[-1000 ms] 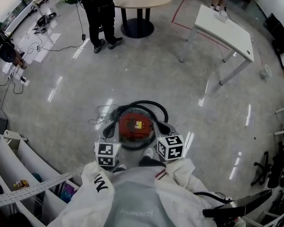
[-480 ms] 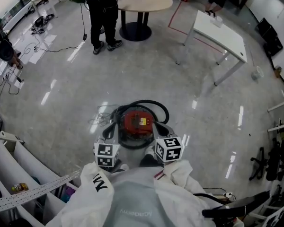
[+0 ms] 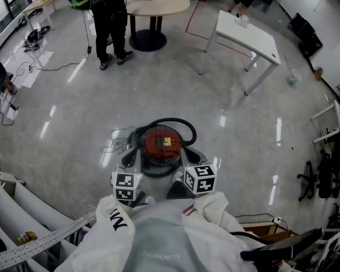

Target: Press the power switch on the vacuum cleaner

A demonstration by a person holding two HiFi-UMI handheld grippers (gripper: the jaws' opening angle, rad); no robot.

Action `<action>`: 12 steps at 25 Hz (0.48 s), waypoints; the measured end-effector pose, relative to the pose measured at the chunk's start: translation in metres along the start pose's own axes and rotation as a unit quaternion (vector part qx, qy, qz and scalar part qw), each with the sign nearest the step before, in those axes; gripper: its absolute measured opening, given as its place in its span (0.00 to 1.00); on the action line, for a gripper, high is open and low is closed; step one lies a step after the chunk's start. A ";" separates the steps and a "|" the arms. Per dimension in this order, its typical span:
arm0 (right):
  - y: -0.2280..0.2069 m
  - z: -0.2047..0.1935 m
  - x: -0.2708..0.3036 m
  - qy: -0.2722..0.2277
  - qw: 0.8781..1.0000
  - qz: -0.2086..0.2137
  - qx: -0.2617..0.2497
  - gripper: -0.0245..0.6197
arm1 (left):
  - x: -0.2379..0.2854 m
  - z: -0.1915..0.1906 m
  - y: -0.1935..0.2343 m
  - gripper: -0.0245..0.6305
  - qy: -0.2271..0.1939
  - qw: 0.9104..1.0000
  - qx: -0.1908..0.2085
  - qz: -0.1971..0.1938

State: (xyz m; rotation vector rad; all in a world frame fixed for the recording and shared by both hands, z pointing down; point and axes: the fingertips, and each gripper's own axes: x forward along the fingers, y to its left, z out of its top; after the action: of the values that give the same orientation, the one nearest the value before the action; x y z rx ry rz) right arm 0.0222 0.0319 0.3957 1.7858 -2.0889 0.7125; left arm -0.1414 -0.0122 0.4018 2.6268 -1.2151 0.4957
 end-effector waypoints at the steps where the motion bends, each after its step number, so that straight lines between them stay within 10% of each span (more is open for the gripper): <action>1: 0.001 -0.001 -0.003 -0.002 1.000 -0.003 0.000 0.04 | -0.002 0.002 -0.001 0.04 -0.002 1.000 0.001 -0.003; 12: 0.016 -0.013 -0.029 -0.012 1.000 -0.023 -0.001 0.04 | -0.020 -0.003 -0.013 0.04 -0.010 1.000 0.000 -0.027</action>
State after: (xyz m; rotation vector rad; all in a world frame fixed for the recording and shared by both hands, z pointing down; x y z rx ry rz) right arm 0.0103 0.0647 0.3879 1.8444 -2.0541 0.6810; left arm -0.1446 0.0111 0.3962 2.6628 -1.1474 0.4616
